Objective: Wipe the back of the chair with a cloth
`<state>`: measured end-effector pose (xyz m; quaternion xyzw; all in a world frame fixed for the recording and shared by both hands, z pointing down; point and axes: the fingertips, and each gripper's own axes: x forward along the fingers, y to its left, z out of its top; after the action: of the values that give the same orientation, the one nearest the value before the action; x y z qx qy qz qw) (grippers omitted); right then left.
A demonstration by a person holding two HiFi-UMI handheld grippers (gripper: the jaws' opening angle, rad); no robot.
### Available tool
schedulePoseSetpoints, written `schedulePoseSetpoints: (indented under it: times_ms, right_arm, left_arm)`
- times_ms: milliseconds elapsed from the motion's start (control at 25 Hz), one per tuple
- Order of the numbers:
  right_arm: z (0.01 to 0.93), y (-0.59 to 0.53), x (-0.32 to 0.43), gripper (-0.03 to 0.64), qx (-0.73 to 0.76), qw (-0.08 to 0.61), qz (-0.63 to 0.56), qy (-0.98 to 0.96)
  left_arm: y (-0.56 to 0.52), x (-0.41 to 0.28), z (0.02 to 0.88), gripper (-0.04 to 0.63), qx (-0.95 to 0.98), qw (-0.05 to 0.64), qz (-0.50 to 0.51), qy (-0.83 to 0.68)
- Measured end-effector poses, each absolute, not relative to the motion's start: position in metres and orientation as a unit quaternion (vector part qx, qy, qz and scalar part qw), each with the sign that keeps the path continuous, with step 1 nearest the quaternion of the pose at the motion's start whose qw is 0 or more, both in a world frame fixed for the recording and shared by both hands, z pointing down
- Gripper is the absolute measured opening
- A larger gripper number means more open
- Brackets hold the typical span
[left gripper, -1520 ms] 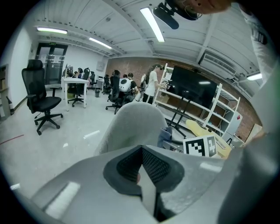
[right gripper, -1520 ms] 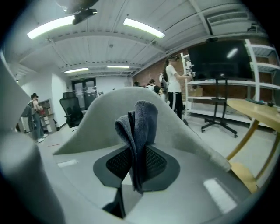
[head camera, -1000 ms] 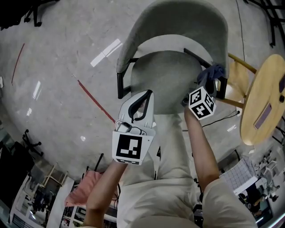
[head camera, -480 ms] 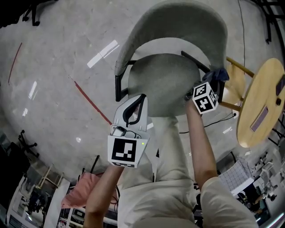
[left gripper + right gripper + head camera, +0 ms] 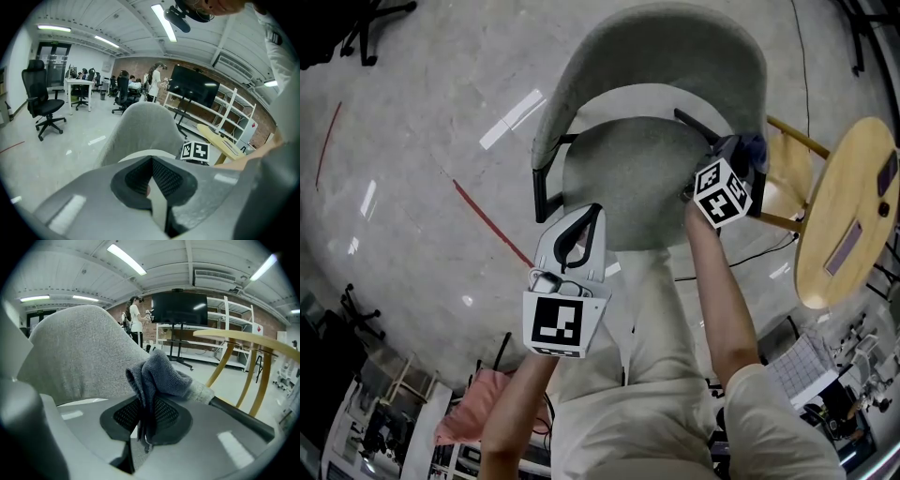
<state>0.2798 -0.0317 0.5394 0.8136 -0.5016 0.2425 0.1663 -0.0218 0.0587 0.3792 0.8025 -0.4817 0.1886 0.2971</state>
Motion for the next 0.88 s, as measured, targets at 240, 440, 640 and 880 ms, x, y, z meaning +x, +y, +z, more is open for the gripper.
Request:
schedulePoseSetpoints:
  times_ms: [240,440,640,880]
  right_arm:
    - [0.539,-0.049,0.271,0.067,0.802,0.169,0.23,-0.524]
    - [0.532,-0.068,0.259,0.067,0.797,0.15,0.233,-0.536]
    - [0.523,-0.083,0.245,0.068,0.79,0.138,0.23,-0.552]
    - [0.516,-0.095,0.233,0.069,0.784,0.125,0.229,-0.564]
  left_arm:
    - [0.054,-0.018,0.379,0.001,0.802,0.299,0.188,-0.482]
    - [0.048,-0.018,0.377,0.001,0.801,0.298,0.183,-0.485]
    - [0.047,-0.019,0.379,0.001,0.798,0.301,0.185,-0.488]
    - [0.04,-0.023,0.382,0.001,0.793,0.304,0.183,-0.495]
